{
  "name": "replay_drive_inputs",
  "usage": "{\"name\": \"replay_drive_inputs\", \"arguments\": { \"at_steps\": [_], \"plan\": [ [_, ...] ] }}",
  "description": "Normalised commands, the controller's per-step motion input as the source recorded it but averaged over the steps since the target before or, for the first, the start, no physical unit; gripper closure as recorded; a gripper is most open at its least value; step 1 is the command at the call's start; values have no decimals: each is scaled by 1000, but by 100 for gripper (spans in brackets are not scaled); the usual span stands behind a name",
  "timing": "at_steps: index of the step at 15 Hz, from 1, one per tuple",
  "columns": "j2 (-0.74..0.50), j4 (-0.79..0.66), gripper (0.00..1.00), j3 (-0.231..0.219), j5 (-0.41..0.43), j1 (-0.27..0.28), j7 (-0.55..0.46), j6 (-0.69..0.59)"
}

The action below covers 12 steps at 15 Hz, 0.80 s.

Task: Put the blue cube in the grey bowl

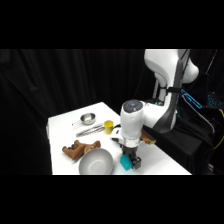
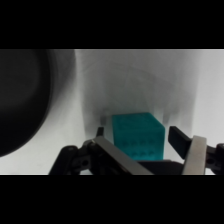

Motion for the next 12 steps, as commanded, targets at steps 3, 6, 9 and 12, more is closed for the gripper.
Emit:
{"name": "replay_drive_inputs", "arguments": {
  "at_steps": [3, 6, 9, 12],
  "plan": [
    [84, 76, 25, -134, -47, 158, 40, 151],
    [5, 52, 53, -179, -106, 184, 84, 127],
    [-89, 32, 69, -205, -166, 196, 144, -23],
    [-255, -31, 71, -208, -229, 208, 189, -229]
  ]
}}
